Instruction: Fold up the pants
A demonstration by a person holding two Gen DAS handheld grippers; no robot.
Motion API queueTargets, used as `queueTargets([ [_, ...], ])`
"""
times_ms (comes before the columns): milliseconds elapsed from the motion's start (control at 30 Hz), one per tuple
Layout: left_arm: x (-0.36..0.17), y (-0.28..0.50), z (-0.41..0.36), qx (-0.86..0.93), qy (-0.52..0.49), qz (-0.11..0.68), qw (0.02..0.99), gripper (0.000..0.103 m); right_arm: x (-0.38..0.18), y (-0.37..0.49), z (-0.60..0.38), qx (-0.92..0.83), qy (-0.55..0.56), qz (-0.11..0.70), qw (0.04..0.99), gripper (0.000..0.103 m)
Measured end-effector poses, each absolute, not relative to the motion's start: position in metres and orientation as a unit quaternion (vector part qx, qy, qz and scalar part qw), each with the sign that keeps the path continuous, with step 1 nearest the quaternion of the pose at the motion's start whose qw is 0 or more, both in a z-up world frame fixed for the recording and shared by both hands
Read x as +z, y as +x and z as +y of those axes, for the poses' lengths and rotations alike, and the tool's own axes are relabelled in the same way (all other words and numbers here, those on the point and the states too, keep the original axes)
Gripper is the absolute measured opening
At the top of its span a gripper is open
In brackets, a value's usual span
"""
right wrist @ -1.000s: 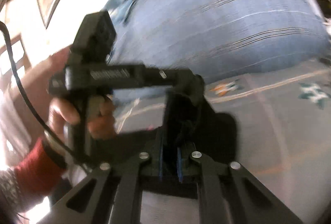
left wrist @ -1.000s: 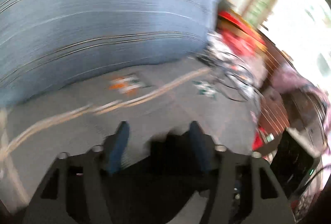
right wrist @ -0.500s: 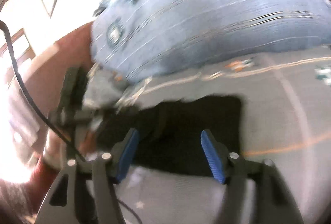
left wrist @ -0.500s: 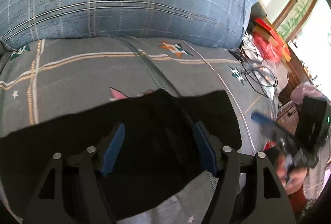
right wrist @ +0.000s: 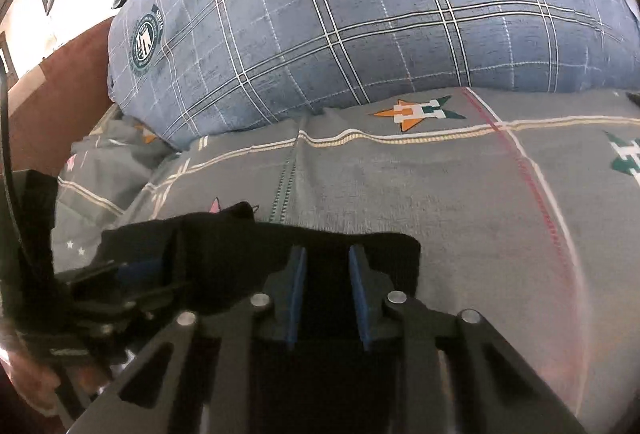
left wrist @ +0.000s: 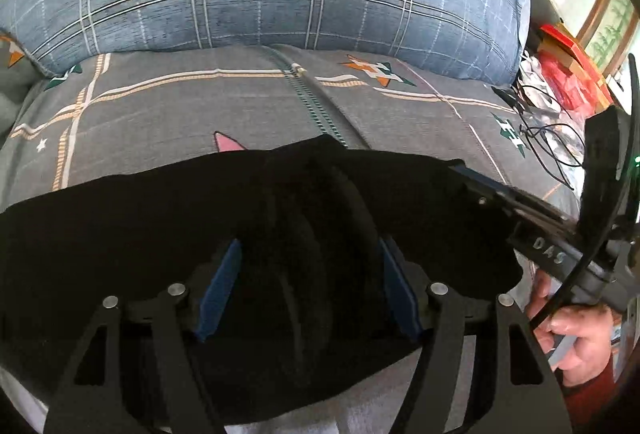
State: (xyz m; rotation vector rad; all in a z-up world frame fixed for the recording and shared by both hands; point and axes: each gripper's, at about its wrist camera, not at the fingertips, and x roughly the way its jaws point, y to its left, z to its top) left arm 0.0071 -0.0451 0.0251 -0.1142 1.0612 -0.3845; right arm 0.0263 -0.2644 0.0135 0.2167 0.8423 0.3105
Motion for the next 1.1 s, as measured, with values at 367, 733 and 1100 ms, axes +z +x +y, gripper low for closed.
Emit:
queueTargets([
  [367, 0.022, -0.014, -0.027, -0.170, -0.076, 0.497, 0.848, 0.068, 0.020, -0.018, -0.248, 0.187, 0.089, 0.412, 0.887, 0.026],
  [733, 0.031, -0.033, -0.007, -0.138, -0.085, 0.489, 0.857, 0.068, 0.036, -0.031, -0.226, 0.207, 0.092, 0.403, 0.887, 0.035],
  [1100, 0.038, -0.047, 0.034, -0.094, -0.096, 0.475, 0.870, 0.069, 0.034, -0.022, -0.190, 0.212, 0.076, 0.408, 0.885, 0.035],
])
